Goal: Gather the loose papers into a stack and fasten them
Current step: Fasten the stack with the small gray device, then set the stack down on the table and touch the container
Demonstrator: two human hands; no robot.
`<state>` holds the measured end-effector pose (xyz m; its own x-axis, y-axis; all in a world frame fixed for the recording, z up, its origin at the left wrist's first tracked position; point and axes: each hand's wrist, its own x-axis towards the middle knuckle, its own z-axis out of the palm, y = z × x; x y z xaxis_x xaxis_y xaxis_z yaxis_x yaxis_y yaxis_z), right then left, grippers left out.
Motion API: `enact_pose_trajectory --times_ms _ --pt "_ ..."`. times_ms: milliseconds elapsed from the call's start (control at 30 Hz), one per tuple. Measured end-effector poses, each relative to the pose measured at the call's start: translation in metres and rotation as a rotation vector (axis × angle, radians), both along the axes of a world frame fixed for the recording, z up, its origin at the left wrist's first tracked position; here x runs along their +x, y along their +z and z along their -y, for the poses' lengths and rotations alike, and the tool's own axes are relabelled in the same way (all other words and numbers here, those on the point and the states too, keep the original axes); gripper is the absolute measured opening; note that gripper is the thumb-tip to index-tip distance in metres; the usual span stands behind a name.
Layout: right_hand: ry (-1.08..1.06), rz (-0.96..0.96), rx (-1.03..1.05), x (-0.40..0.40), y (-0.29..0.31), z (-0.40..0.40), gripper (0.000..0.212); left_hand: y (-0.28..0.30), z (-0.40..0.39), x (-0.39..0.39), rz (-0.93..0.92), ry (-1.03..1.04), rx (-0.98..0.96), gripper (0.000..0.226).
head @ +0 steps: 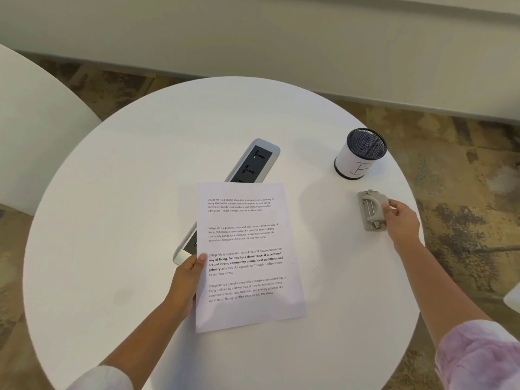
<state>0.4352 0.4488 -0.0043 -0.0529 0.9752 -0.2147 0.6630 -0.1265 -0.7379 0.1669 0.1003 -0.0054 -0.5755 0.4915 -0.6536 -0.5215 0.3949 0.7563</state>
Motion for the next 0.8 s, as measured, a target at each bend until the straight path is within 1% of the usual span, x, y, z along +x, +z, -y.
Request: enact_pose_trajectory --times_ms 200,267,333,367,433,500,533,567,633,700,767,800 --pt "0.012 0.049 -0.023 0.001 0.008 0.007 0.038 -0.001 -0.001 -0.002 -0.013 -0.016 -0.003 0.021" --pt "-0.043 0.046 0.014 -0.001 0.016 0.013 0.042 -0.002 0.0 -0.003 -0.009 -0.012 0.0 0.021" --pt "-0.077 0.068 0.112 -0.007 0.025 0.023 0.045 -0.002 0.0 -0.004 0.0 0.001 0.006 0.021" --pt "-0.052 0.083 0.173 -0.012 0.03 0.031 0.044 -0.001 0.0 -0.004 0.003 0.006 0.013 0.021" --pt "0.072 0.099 0.258 -0.026 0.041 0.054 0.043 0.002 0.0 -0.006 0.006 -0.005 0.029 0.021" --pt "0.23 0.064 0.267 -0.043 0.045 0.085 0.033 0.006 -0.001 -0.009 0.009 -0.027 0.056 0.022" --pt "0.294 0.037 0.247 -0.05 0.044 0.101 0.026 0.009 -0.001 -0.011 0.006 -0.035 0.073 0.023" --pt "0.342 0.017 0.212 -0.058 0.042 0.117 0.024 0.013 -0.002 -0.014 -0.002 -0.043 0.095 0.023" --pt "0.376 -0.039 0.076 -0.072 0.041 0.145 0.033 0.021 -0.002 -0.017 -0.027 -0.067 0.142 0.022" --pt "0.355 -0.133 -0.135 -0.086 0.045 0.166 0.043 0.029 -0.001 -0.02 -0.065 -0.095 0.172 0.022" --pt "0.321 -0.209 -0.333 -0.097 0.048 0.181 0.047 0.037 0.0 -0.023 -0.11 -0.109 0.179 0.021" --pt "0.316 -0.22 -0.379 -0.1 0.048 0.187 0.047 0.04 0.001 -0.024 -0.134 -0.115 0.179 0.02"
